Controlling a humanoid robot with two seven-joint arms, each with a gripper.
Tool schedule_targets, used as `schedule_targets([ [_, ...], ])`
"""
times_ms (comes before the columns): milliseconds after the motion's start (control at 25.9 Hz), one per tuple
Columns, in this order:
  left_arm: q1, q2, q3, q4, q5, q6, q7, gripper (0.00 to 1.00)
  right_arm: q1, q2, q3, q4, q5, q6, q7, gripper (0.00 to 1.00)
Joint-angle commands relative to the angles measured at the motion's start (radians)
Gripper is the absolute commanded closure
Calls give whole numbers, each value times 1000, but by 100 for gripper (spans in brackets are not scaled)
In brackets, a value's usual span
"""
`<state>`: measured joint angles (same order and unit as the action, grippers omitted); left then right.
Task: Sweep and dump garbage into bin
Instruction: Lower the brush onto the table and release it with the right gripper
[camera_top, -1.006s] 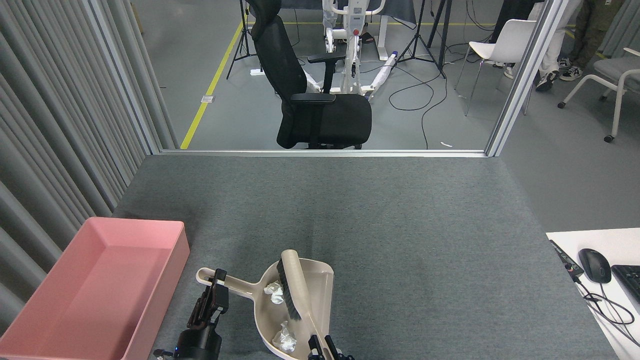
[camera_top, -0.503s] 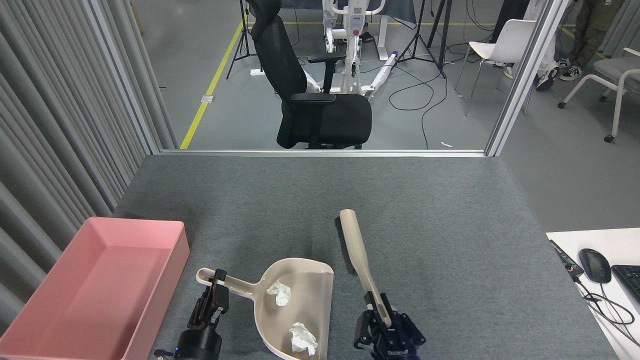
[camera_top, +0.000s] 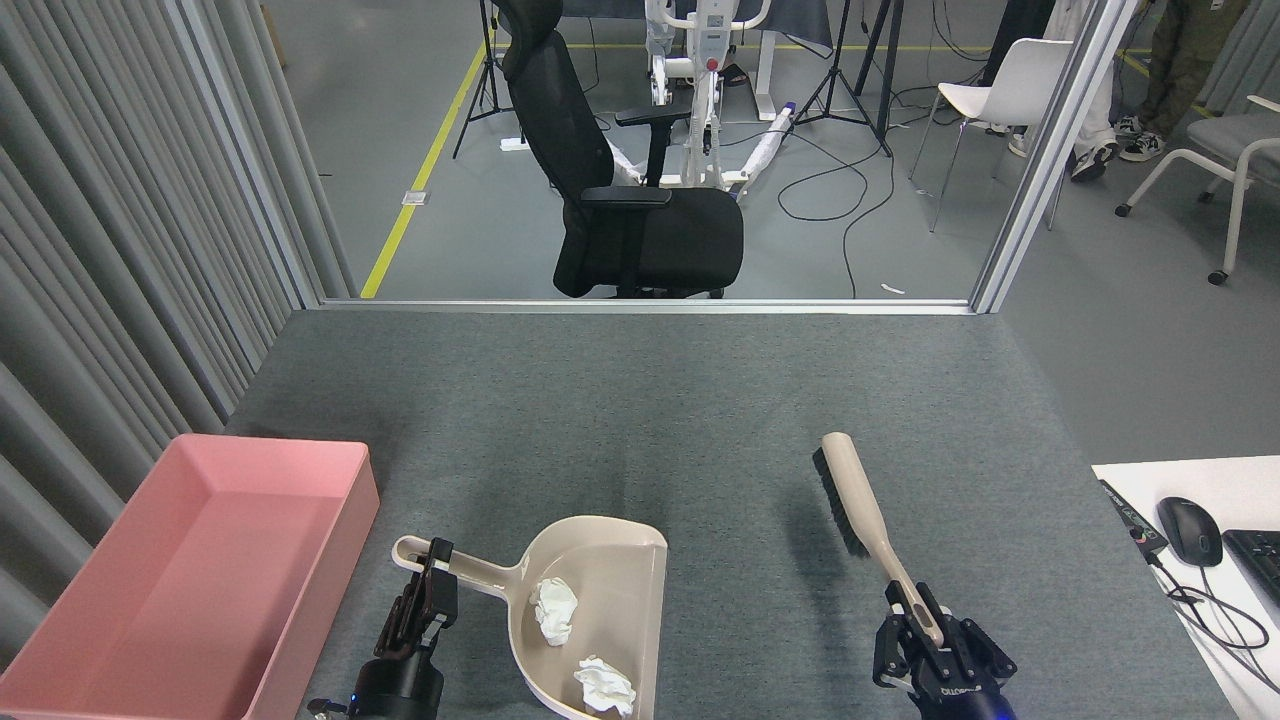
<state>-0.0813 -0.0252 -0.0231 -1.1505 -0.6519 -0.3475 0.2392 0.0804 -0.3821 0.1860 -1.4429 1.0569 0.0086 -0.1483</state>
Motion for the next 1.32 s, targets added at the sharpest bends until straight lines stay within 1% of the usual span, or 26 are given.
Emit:
schedule_targets([
  [0,0,2,0,0,0,1,0,100,21,0,-8,24,5,4,-8,87],
  [39,0,1,0,0,0,1,0,100,24,0,-8,30,5,7,-11,81],
  [77,2,2,0,0,0,1,0,100,24,5,-8,38,5,8,-13,66],
  [116,2,1,0,-1,0,1,0,100,25,9,-13,44,5,14,-17,42],
  [155,2,2,0,-2,0,1,0,100,28,11,-20,47,6,21,-20,24],
  [193,2,2,0,-2,0,1,-1,100,38,12,-26,47,5,21,-30,9],
  [232,3,2,0,-2,2,-1,-1,100,48,12,-31,47,5,21,-40,2],
  [464,11,2,2,-6,5,-2,-1,100,94,12,-54,45,5,8,-71,2],
  [658,26,-1,9,-35,18,-19,-21,100,101,12,-57,42,5,8,-71,2],
  [774,38,-1,9,-48,44,-11,-54,100,102,11,-59,41,5,10,-71,2],
  [967,46,1,11,-52,51,1,-64,100,104,9,-59,41,5,11,-70,2],
  [1044,48,2,17,-52,103,-10,-90,100,104,9,-59,41,5,11,-70,2],
  [1161,49,4,17,-55,267,-27,-143,100,107,11,-59,41,5,13,-70,2],
  [1277,54,5,17,-66,316,-31,-149,100,111,9,-59,41,5,13,-68,2],
])
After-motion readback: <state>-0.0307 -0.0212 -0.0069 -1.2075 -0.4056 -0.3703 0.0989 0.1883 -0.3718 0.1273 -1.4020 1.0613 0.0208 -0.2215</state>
